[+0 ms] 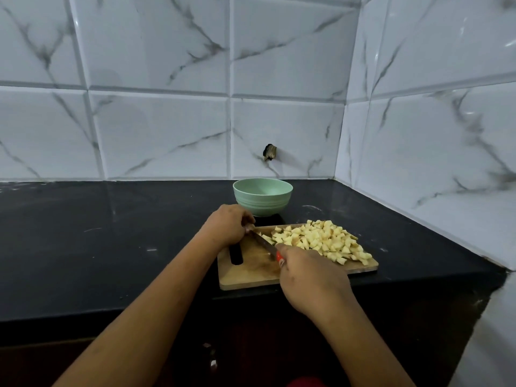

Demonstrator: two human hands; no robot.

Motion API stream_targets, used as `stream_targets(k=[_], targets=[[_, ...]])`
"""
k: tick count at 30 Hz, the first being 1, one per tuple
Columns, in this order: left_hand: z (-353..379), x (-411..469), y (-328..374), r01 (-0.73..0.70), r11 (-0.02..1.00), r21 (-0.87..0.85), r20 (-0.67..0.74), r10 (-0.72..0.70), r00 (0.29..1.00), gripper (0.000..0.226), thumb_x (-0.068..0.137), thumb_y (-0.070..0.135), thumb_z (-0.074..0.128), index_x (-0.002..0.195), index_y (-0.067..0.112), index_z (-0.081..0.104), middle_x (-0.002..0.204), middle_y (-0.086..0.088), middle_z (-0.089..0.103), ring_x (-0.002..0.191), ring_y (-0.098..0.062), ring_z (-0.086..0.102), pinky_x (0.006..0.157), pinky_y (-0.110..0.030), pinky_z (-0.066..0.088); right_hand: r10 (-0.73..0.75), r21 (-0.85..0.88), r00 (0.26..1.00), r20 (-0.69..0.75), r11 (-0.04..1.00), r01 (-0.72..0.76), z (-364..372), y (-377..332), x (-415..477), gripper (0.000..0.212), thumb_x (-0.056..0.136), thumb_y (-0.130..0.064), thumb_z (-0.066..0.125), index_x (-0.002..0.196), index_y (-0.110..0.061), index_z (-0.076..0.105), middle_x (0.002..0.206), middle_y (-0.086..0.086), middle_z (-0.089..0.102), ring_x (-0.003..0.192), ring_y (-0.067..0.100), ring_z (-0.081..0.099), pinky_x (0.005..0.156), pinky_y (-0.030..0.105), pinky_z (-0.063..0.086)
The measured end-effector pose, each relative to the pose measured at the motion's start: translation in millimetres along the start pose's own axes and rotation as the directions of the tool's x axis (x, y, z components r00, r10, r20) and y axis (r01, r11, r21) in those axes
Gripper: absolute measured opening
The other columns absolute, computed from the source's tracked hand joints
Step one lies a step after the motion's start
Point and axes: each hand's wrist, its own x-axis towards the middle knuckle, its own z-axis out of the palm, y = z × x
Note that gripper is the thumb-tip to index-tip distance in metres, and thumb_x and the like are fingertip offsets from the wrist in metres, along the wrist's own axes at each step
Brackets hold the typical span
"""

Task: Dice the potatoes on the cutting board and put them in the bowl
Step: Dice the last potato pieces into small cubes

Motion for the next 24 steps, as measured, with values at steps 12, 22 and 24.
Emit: stream_targets(k=[12, 22, 24], targets=[[-18, -31, 8, 0.247, 0.815, -0.524, 0.110, -0.223, 0.969, 0.017, 0.079, 0.013, 0.075, 0.092, 0.023, 0.072, 0.090, -0.001, 0.067, 0.072, -0.010, 0.065, 0.068, -0.023, 0.057, 0.033, 0.029, 0.999, -0.022, 0.999, -0.032, 2, -6, 9, 0.039, 0.101, -0.022, 0.034, 0.138, -0.030, 0.043, 0.118, 0.001, 0.060, 0.099, 0.020, 0.059, 0.076, 0.034, 0.048], [-5, -59, 11, 0.219, 0.864, -0.453, -0.036, -0.263, 0.964, 0.008, 0.078, 0.024, 0.077, 0.081, 0.029, 0.071, 0.080, 0.008, 0.068, 0.065, -0.003, 0.065, 0.060, -0.013, 0.050, -0.018, 0.098, 1.000, -0.015, 0.995, 0.019, 1, -8, -8, 0.039, 0.103, -0.027, 0.032, 0.140, -0.031, 0.040, 0.127, -0.005, 0.058, 0.108, 0.016, 0.057, 0.081, 0.033, 0.048], [-5, -62, 10, 0.218, 0.877, -0.428, -0.023, -0.252, 0.967, 0.012, 0.079, 0.024, 0.076, 0.077, 0.032, 0.068, 0.084, 0.008, 0.069, 0.070, -0.003, 0.065, 0.069, -0.017, 0.052, -0.014, 0.102, 1.000, -0.011, 0.995, 0.015, 0, -8, -9, 0.039, 0.103, -0.027, 0.032, 0.140, -0.030, 0.041, 0.130, -0.004, 0.056, 0.111, 0.017, 0.056, 0.083, 0.033, 0.048]])
